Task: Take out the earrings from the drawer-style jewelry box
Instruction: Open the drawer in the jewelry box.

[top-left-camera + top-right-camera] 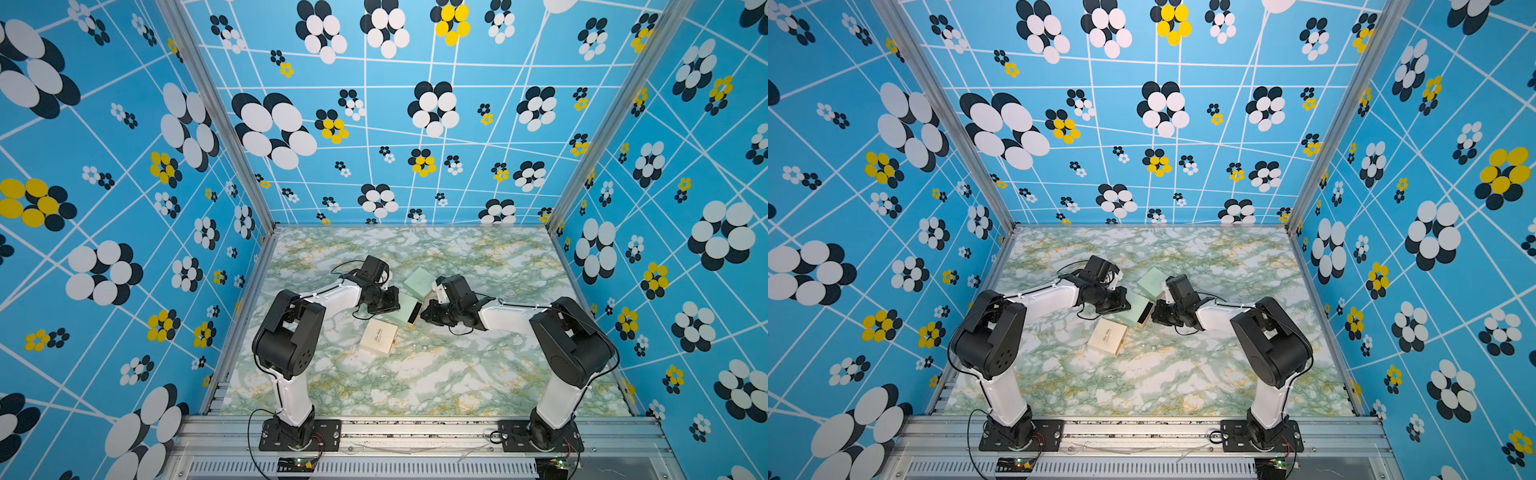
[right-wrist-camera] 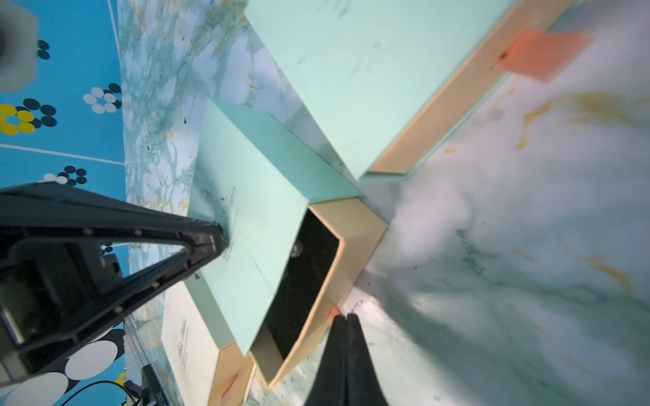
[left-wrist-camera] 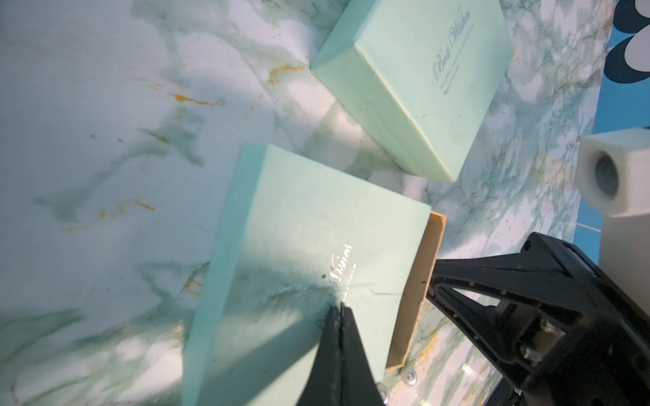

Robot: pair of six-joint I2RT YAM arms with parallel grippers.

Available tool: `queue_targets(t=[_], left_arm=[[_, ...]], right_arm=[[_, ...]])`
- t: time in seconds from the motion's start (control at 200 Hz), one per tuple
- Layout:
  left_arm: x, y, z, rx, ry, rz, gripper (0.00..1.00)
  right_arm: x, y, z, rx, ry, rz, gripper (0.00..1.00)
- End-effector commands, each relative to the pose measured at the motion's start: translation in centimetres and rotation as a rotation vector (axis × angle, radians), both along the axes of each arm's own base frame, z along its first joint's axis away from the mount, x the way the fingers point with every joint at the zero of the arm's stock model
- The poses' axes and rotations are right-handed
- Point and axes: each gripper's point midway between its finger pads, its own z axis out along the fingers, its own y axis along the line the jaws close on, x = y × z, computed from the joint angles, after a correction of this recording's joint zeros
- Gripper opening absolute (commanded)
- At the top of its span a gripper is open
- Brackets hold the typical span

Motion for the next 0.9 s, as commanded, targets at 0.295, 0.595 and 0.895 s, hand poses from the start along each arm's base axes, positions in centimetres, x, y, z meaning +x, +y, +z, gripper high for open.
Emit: queue_targets(t=[0.295,0.595,0.895], left_arm=[[-2.0,2.2,-2.8,0.084,0.094,0.020,0.00],[-2.0,2.0,-2.7,0.075,0.095,0.017,0.00],[-2.1,2.0,-2.7,0.076,0.095,0.015,0.00]], right_arm=[[-2.1,-3.9,-1.5,-0.171,0.031,-0.039,0.00],[-2.1,-3.5,-1.0,-0.144,0.011,-0.020,0.00],[-1.5,-2.9,0.6,-0.118,-0.038,0.007,0.11]])
